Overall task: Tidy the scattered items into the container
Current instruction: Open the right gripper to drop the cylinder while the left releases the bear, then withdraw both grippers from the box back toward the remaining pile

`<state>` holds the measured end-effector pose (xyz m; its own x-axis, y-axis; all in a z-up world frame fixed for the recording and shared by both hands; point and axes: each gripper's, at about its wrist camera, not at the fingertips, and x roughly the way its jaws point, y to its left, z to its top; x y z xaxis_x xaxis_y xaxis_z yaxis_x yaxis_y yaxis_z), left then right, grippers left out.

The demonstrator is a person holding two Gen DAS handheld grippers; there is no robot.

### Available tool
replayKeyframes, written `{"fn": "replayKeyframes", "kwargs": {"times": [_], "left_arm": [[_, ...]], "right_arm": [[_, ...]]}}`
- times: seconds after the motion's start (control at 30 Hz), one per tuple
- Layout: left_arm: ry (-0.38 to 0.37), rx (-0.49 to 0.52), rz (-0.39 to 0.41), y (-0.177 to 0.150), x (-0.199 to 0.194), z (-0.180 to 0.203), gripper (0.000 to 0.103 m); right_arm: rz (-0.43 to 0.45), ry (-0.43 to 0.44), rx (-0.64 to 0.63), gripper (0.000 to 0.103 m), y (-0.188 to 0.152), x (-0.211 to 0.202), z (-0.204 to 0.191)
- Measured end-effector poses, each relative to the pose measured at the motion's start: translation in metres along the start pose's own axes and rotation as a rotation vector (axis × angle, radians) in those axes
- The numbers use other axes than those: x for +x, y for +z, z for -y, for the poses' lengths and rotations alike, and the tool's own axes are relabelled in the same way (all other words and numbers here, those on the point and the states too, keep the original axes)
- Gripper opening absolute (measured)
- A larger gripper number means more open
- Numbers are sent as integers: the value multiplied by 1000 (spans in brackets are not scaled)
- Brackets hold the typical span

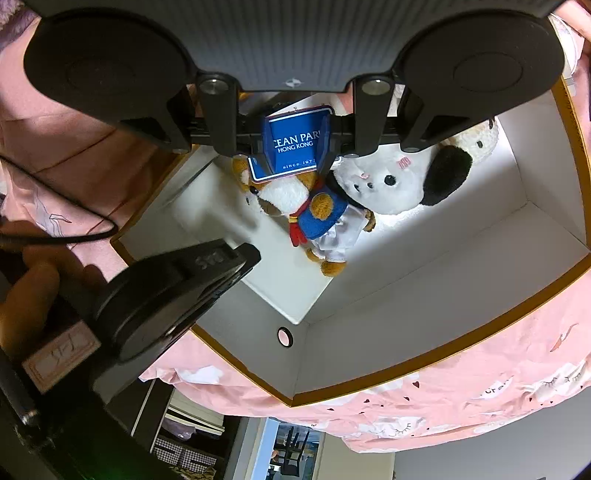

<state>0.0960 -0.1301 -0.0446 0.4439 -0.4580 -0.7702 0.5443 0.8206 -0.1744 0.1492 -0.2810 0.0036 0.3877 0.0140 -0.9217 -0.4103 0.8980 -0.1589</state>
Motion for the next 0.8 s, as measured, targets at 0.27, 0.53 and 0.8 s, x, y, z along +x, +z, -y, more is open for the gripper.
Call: {"fn": "replayKeyframes", "kwargs": {"times": [0.27, 0.53, 0.8], "left_arm": [[-26, -33, 23, 0, -7, -6, 28], [-11, -36, 21, 1, -10, -5, 28], [102, 13, 63, 3, -42, 4, 31]], "right_arm": [[-13, -21, -37, 7, 0, -1, -8], [4, 20, -14, 9, -12, -8, -7], [152, 110, 22, 30, -22, -40, -19]]}}
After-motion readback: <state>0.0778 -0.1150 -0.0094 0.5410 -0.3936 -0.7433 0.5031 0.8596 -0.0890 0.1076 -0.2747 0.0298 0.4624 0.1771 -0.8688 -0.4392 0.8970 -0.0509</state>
